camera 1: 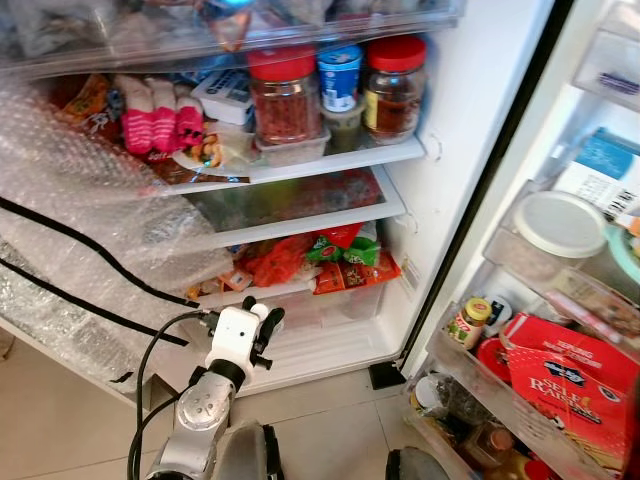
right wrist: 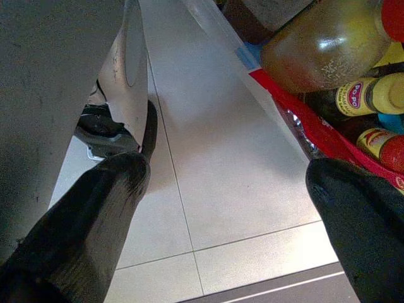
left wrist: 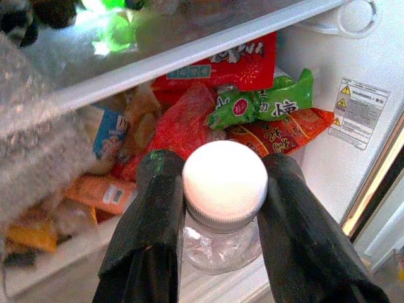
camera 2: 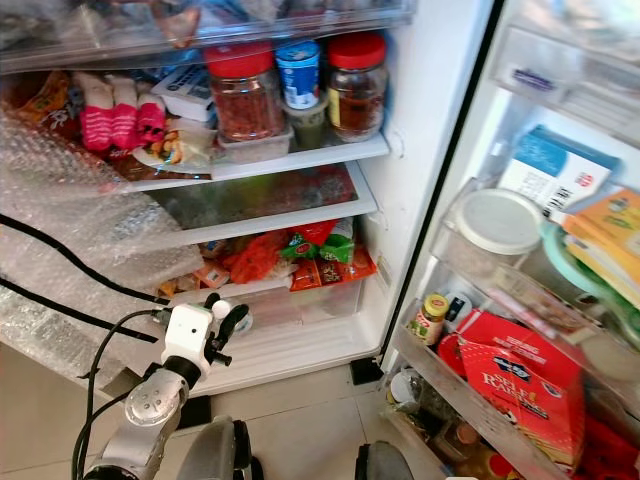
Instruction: Restocking fridge
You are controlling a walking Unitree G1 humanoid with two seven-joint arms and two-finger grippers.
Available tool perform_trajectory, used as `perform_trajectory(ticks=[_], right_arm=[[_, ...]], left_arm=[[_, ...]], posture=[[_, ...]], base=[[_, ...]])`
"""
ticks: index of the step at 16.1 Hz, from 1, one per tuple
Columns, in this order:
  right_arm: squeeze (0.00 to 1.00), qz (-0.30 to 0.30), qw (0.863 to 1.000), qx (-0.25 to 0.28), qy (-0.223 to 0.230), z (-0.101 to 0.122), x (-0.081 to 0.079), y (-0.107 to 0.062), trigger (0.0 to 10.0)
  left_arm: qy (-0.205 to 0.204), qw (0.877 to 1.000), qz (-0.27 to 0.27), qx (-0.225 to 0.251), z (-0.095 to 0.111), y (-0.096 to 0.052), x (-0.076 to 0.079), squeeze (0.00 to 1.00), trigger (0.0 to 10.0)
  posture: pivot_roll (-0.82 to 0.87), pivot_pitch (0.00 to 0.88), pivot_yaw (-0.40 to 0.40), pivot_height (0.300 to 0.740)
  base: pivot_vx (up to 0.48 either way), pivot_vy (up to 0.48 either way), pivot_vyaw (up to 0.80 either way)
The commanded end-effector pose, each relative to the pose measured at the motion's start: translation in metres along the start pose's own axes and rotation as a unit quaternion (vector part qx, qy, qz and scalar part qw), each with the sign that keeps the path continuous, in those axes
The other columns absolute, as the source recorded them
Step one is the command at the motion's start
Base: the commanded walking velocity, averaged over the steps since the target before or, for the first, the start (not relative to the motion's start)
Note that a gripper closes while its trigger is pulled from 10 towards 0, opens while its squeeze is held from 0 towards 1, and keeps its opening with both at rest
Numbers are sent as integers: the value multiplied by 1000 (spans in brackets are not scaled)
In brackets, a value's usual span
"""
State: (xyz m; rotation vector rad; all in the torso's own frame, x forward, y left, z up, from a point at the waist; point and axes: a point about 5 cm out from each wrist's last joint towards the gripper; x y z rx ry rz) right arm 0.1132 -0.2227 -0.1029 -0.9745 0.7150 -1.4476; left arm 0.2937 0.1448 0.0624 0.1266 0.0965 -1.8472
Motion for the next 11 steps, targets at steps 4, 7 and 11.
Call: perform_trajectory(ticks=[4, 7, 11], right_arm=[[0, 30, 1000, -1, -7, -2, -17, 0, 10000], [0, 31, 999, -1, -6, -2, -17, 0, 10000], [0, 33, 999, -4, -7, -3, -17, 0, 10000]], left_arm=[[25, 999, -15, 15, 8, 4, 1, 0, 10000], [32, 999, -16, 15, 7, 4, 1, 0, 10000], [36, 999, -24, 17, 8, 3, 2, 0, 10000]], posture=[[-34, 128, 34, 634], [-34, 132, 36, 634], [-33, 132, 37, 634]], base=[[0, 0, 0], [0, 0, 0], [136, 0, 0]])
Point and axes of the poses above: a point about 5 cm out from each wrist's last joint towards the gripper, its own y axis pointing out of the wrist towards the gripper, its own z axis along the axis of the wrist's last joint, x = y × z, and after that the axes turned 5 degrees about -y, right-handed
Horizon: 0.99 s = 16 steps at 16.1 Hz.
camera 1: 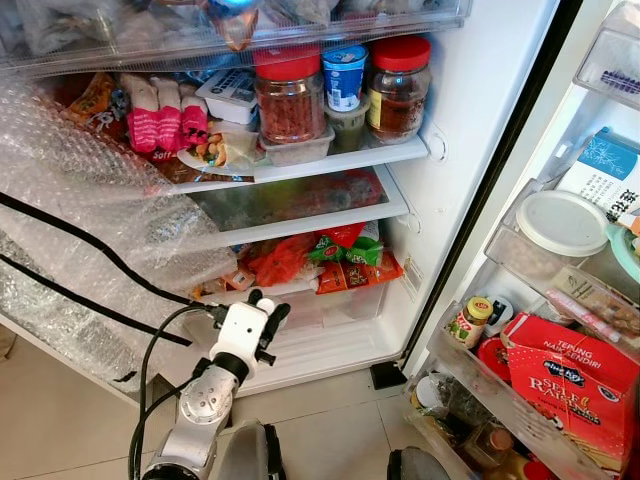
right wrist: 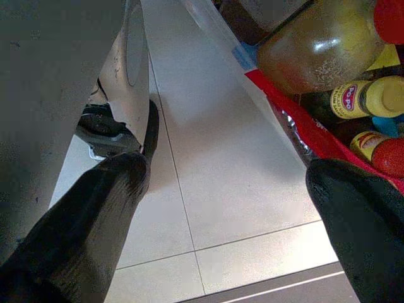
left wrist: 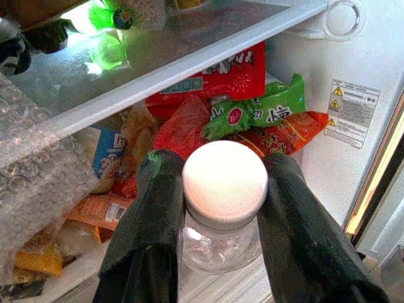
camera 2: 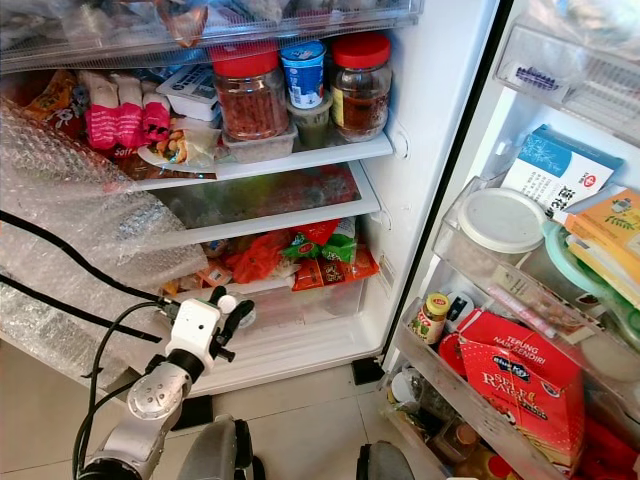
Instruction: Restocking fridge
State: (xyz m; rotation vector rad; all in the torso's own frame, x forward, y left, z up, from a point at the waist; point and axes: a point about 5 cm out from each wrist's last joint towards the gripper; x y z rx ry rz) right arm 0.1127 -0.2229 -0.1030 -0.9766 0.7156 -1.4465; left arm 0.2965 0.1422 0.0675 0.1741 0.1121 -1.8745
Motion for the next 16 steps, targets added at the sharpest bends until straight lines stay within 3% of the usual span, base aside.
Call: perform_trajectory(ticks=[1, 10, 16], right_arm=[[0, 33, 999, -3, -6, -2, -18, 0, 10000], [0, 33, 999, -5, -11, -2, -16, 0, 10000], [0, 36, 999, -3, -7, -1, -19, 0, 10000]], left_arm=[[16, 1000, -11, 9, 3, 0, 1, 0, 10000], [17, 1000, -10, 16, 7, 1, -1, 0, 10000], [59, 996, -24, 64, 34, 7, -10, 0, 10000]], posture=[[-35, 133, 37, 634], [-39, 136, 39, 634], [-31, 148, 42, 634]], base=[[285, 0, 0], [292, 0, 0], [47, 0, 0]])
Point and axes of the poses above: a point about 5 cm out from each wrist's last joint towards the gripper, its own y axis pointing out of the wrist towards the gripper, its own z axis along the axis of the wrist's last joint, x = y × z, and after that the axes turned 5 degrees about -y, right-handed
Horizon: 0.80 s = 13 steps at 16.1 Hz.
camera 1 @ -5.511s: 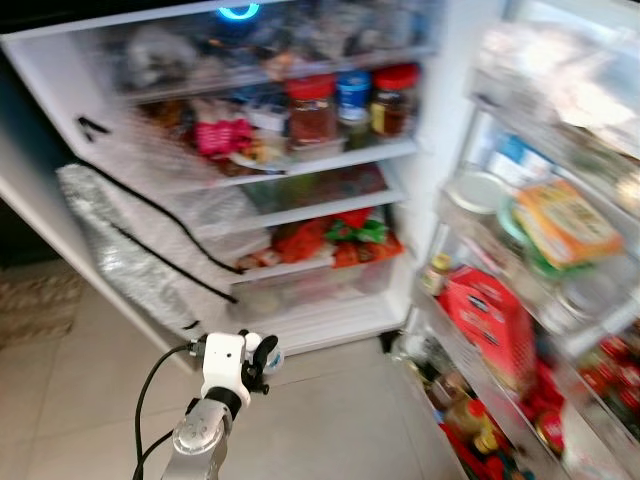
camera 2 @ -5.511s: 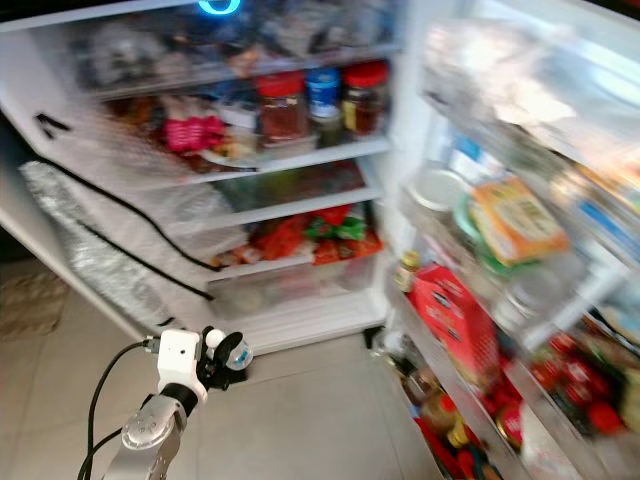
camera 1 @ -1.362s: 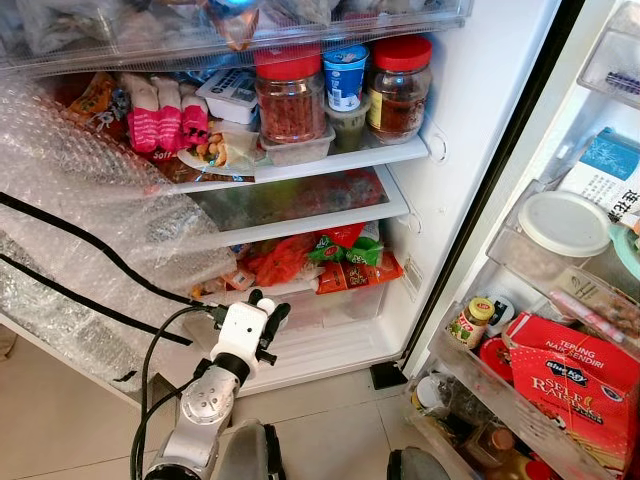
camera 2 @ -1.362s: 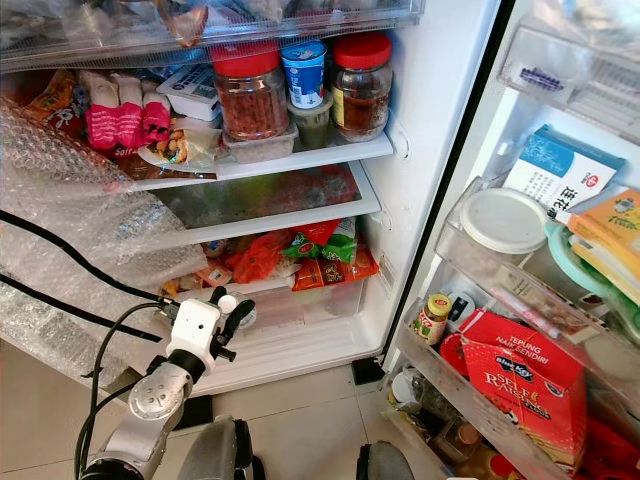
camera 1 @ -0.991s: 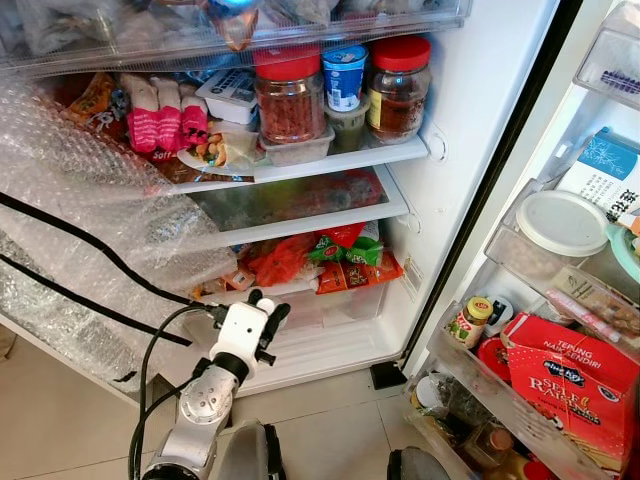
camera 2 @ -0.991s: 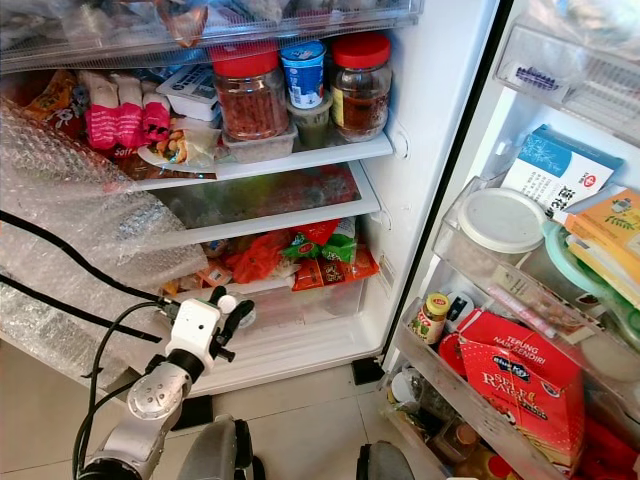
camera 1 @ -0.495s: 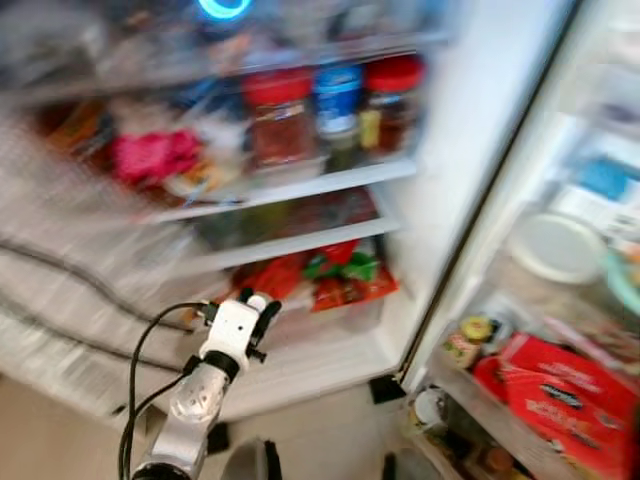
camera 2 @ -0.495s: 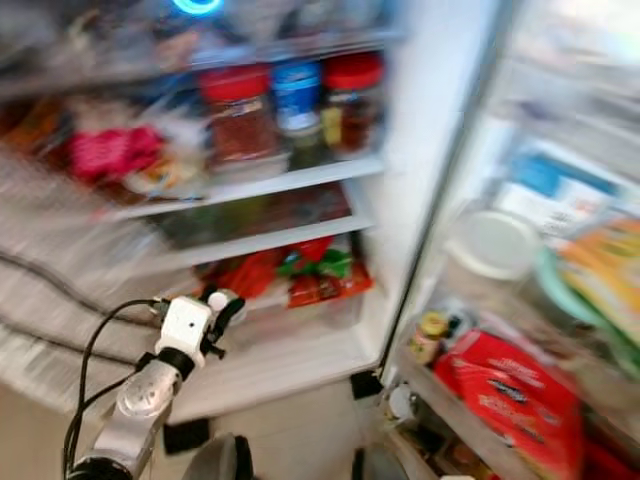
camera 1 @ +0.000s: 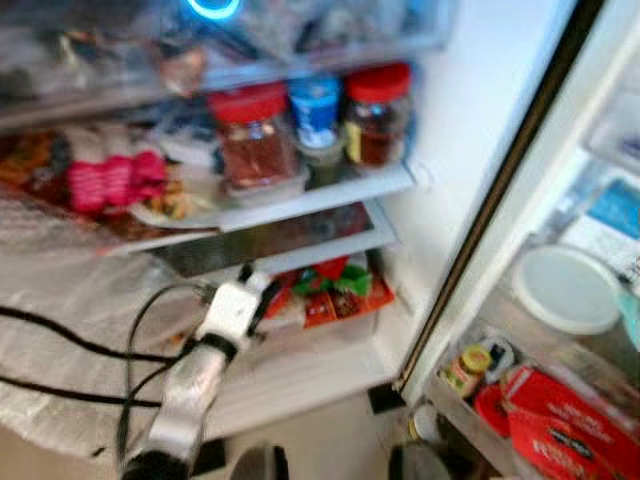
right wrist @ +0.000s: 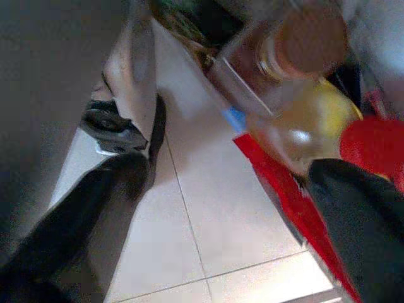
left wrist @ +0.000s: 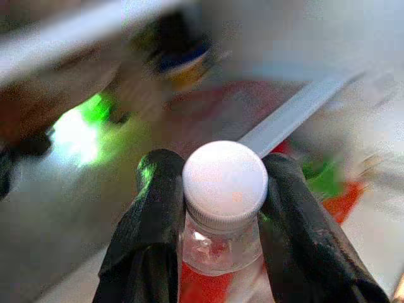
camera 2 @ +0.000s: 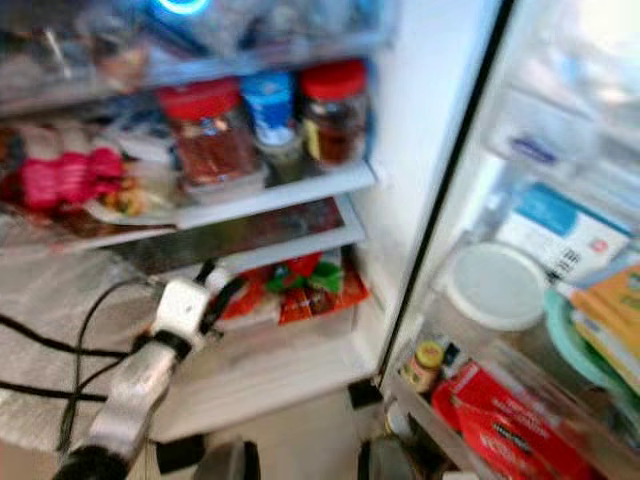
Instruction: Restocking fridge
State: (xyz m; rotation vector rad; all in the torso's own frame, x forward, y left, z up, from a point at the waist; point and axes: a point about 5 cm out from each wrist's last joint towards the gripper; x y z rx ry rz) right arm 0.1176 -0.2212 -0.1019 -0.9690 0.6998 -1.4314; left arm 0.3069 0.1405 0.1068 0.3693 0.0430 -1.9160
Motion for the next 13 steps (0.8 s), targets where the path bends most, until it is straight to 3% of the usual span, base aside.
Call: perform_trajectory(ticks=[1, 4, 6, 7, 8, 10, 11, 13], right_arm=[[0, 30, 999, -10, 0, -6, -18, -1, 10000], [0, 31, 999, -9, 3, -6, -20, -1, 10000], [0, 32, 999, -9, 3, -6, -21, -1, 10000], [0, 33, 999, -9, 3, -6, -22, -1, 10000], [0, 32, 999, -7, 4, -5, -22, 0, 10000], [0, 31, 999, -5, 7, -5, -22, 0, 10000], [0, 30, 1000, -3, 9, -4, -22, 0, 10000], [0, 28, 1000, -1, 13, -4, -21, 0, 10000]], left_arm=[[21, 1000, -14, -3, 1, -2, -1, 0, 10000], [80, 995, -46, 27, 24, 10, -6, 0, 10000], [140, 988, -62, 34, 31, 14, -8, 0, 10000], [205, 975, -85, 25, 27, 17, -6, 0, 10000], [282, 953, -111, 6, 16, 18, -6, 0, 10000], [314, 941, -125, -1, 11, 18, -5, 0, 10000], [377, 915, -144, -22, -1, 22, -3, 0, 10000], [445, 883, -144, -35, -7, 31, -6, 0, 10000]], posture=[[-31, 148, 43, 634], [-33, 147, 52, 634], [-32, 141, 55, 634], [-35, 132, 61, 634], [-39, 131, 62, 634], [-44, 126, 67, 634], [-39, 124, 67, 634], [-47, 126, 64, 634]], base=[[0, 0, 0], [0, 0, 0], [0, 0, 0], [0, 0, 0], [0, 0, 0], [0, 0, 0], [0, 0, 0], [0, 0, 0]])
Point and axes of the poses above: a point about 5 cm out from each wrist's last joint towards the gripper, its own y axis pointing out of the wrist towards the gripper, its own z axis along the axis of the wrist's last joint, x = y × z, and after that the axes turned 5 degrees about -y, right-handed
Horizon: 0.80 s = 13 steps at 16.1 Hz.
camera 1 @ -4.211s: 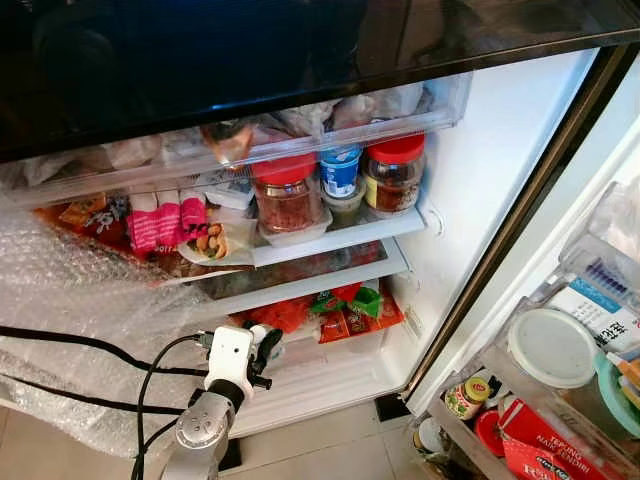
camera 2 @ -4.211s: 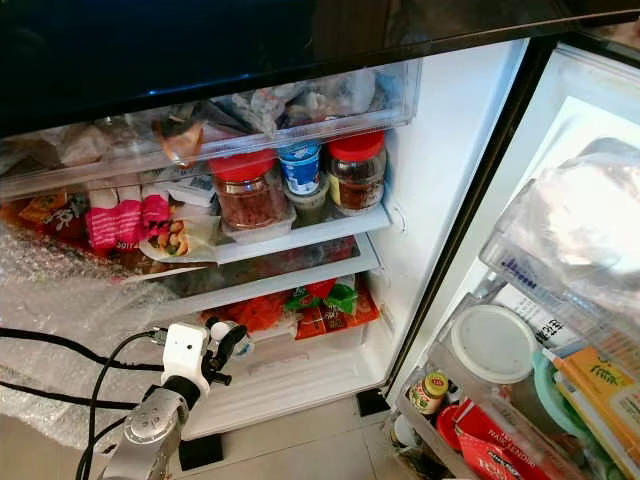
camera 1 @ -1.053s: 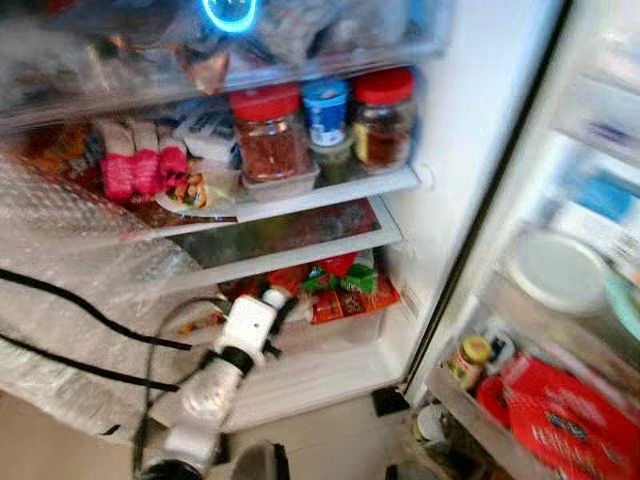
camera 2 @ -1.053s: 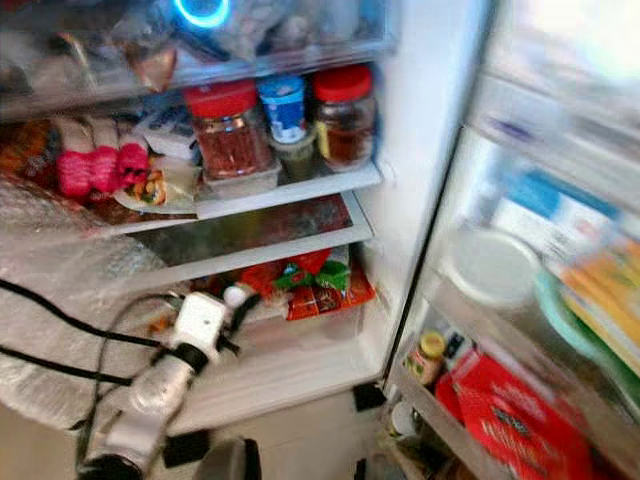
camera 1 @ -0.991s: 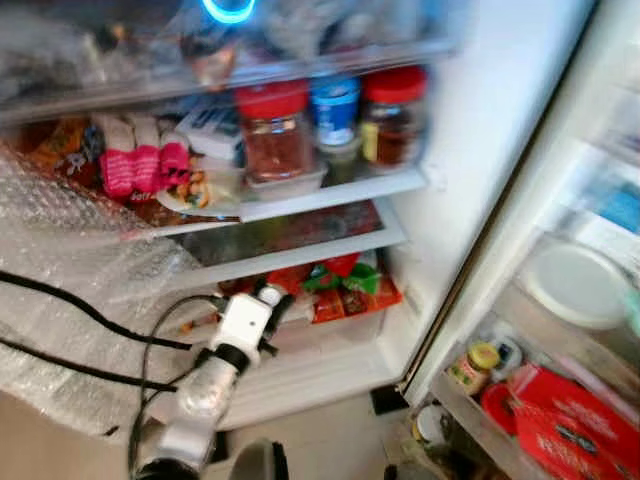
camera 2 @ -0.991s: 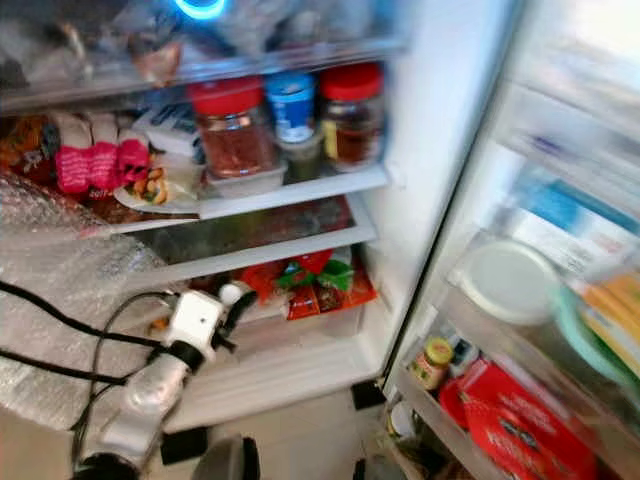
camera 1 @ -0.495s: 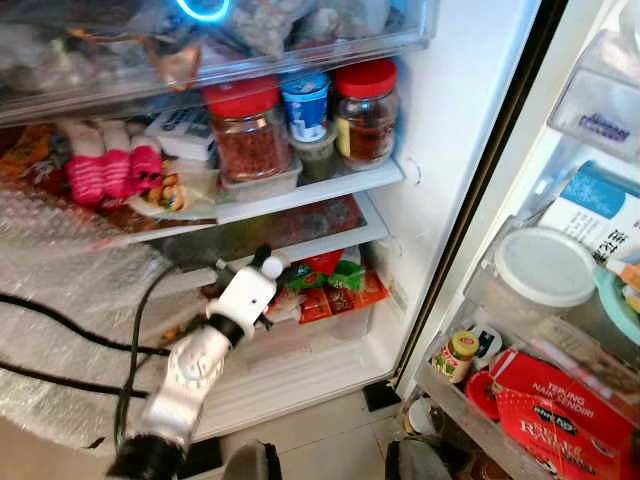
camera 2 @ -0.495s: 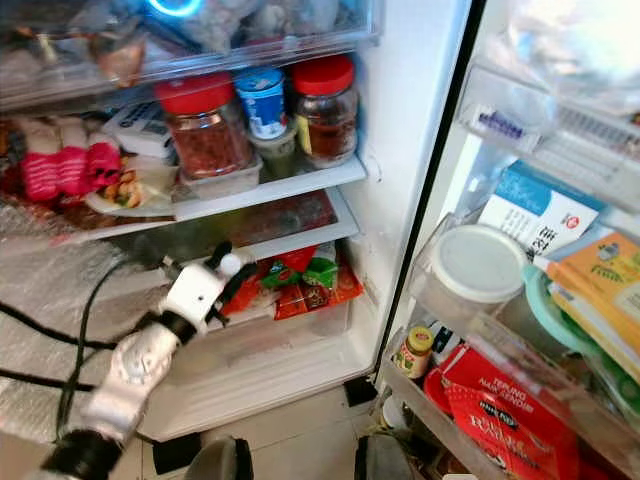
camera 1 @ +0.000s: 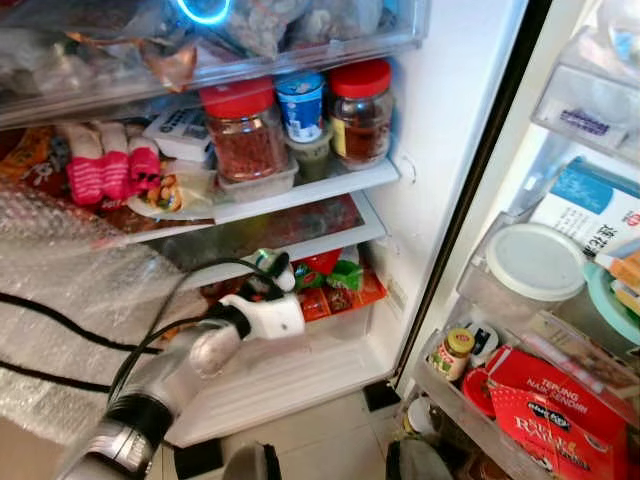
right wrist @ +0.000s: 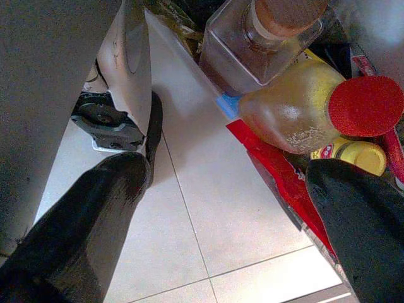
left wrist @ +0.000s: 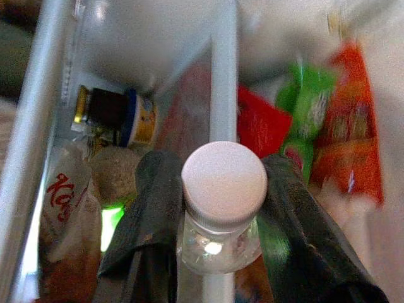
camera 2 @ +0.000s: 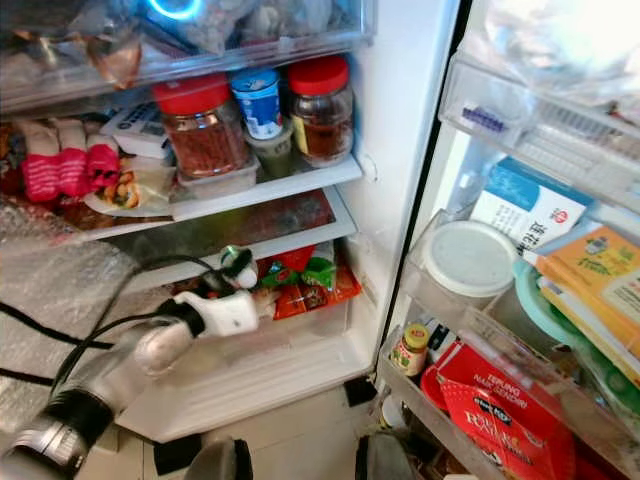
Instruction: Restocking fridge
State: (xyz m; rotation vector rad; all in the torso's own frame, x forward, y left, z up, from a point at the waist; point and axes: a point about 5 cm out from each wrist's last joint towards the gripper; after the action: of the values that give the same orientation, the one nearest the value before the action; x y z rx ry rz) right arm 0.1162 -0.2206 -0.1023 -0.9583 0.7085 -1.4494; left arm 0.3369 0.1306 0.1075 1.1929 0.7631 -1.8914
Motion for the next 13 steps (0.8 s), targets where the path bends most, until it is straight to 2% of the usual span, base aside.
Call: perform_trajectory(ticks=[1, 2, 4, 5, 7, 8, 9, 12, 13], right_arm=[[0, 31, 999, -2, 5, -3, -20, 0, 10000], [0, 30, 1000, -2, 8, -3, -20, 0, 10000], [0, 29, 1000, -3, 9, -4, -20, 0, 10000], [0, 29, 1000, -4, 10, -4, -19, 0, 10000], [0, 28, 1000, -4, 11, -6, -19, -1, 10000], [0, 28, 1000, -4, 11, -6, -19, -1, 10000], [0, 27, 1000, -4, 11, -6, -19, -1, 10000], [0, 27, 1000, -3, 11, -6, -19, -1, 10000], [0, 27, 1000, -3, 10, -6, -18, -1, 10000]], left_arm=[[39, 999, 1, -20, -8, 2, -3, 0, 10000], [59, 997, 15, -39, -12, 7, -7, 0, 10000], [56, 997, 23, -53, -16, 9, -7, 0, 10000], [70, 995, 27, -69, -22, 10, -6, 0, 10000], [95, 986, 32, -133, -38, 7, -8, 0, 10000], [98, 984, 33, -147, -42, 6, -8, 0, 10000], [100, 978, 26, -180, -51, 2, -6, 0, 10000], [93, 978, 24, -187, -53, 0, -5, 0, 10000], [80, 975, 33, -203, -58, -3, -7, 0, 10000]], posture=[[-51, 132, 65, 634], [-53, 132, 64, 634], [-52, 133, 65, 634], [-59, 136, 62, 634], [-62, 140, 60, 634], [-62, 140, 60, 634], [-65, 142, 56, 634], [-64, 144, 56, 634], [-64, 150, 49, 634]], base=[[0, 0, 0], [0, 0, 0], [0, 0, 0], [0, 0, 0], [0, 0, 0], [0, 0, 0], [0, 0, 0], [0, 0, 0], [0, 0, 0]])
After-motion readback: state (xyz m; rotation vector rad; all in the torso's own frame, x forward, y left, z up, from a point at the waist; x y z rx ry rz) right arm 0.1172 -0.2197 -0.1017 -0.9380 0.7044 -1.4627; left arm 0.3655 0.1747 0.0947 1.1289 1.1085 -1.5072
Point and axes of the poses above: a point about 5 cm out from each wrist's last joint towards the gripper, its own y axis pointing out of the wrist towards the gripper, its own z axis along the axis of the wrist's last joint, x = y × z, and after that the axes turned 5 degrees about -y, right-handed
